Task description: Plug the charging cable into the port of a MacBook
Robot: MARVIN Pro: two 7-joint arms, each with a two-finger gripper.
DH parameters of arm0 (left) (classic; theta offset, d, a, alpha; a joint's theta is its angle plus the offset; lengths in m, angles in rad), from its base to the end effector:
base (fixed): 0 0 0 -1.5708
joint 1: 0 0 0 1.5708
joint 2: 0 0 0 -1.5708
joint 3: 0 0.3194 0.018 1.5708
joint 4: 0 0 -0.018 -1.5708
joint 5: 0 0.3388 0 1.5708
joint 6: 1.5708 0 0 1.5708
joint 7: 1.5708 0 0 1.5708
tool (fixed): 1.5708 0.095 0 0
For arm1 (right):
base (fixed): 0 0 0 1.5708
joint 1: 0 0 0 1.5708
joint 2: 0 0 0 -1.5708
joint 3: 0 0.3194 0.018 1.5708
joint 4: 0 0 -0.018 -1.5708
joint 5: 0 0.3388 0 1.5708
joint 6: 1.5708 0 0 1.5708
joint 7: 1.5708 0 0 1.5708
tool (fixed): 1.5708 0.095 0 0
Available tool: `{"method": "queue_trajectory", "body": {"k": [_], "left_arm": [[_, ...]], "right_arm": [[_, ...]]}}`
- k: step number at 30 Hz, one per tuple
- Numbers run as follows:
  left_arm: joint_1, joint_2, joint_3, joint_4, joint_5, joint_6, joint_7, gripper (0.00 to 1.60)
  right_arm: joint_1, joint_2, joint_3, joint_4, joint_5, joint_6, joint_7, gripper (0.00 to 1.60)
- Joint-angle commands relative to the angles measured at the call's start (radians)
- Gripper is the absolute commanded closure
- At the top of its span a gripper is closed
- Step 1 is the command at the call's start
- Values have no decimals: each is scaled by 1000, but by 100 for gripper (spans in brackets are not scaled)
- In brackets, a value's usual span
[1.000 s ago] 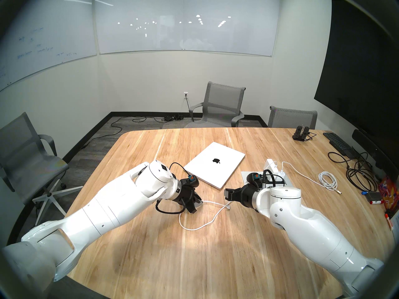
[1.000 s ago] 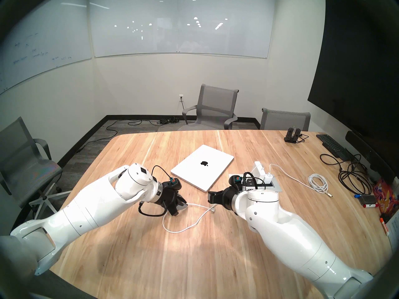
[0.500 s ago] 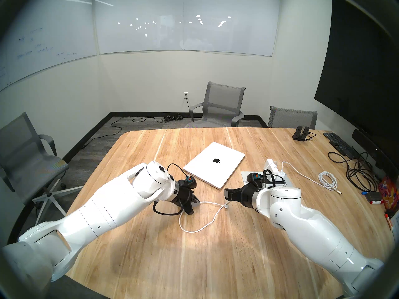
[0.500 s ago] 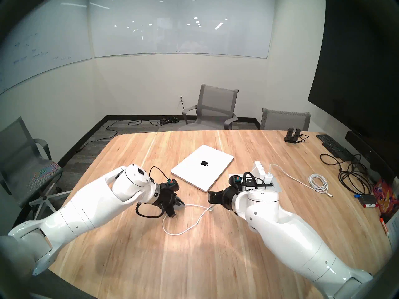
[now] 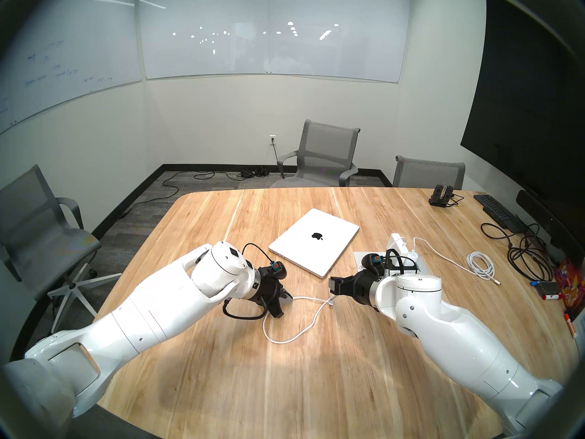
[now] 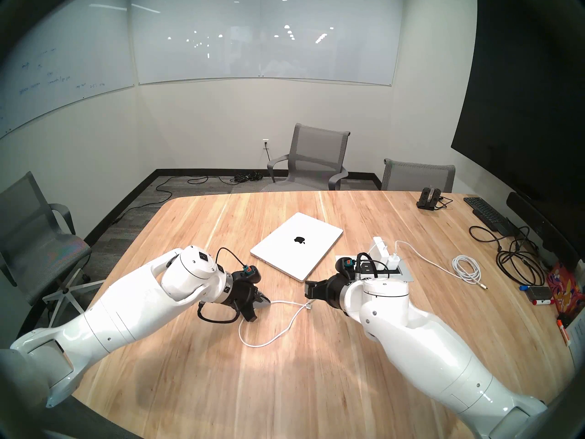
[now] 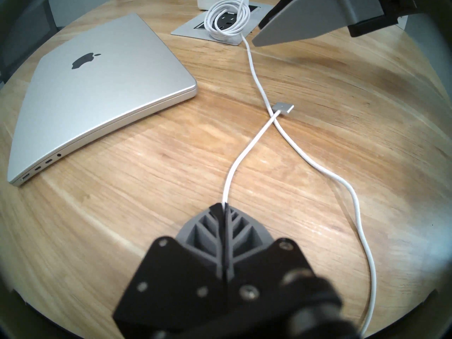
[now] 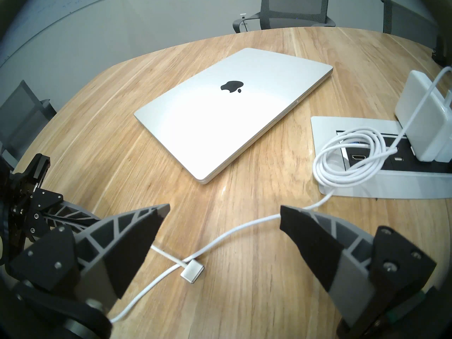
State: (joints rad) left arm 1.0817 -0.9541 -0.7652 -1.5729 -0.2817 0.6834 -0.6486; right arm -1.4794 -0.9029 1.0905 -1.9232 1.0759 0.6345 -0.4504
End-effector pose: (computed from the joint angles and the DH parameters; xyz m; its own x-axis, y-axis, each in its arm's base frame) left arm 0.4454 -0.0712 -0.3291 0.3193 -0.6804 0.6597 -0.8999 -0.4358 -0.0139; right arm 0.3968 0.0163 -0.2993 0.6360 0.0095 0.7716 0.2331 -0.9556 -0.1804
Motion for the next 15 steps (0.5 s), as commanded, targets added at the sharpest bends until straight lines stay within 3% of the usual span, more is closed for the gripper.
{"method": "queue_trajectory", "body": {"k": [1,15], "left_arm": [[17,12,-46,-62,-36,-6,10,160],[48,38,-127,-99,-105,3,30,160]], "right_arm": [[7,-1,1,-15,-1,0,0,0],[7,-1,1,-15,-1,0,0,0]]}}
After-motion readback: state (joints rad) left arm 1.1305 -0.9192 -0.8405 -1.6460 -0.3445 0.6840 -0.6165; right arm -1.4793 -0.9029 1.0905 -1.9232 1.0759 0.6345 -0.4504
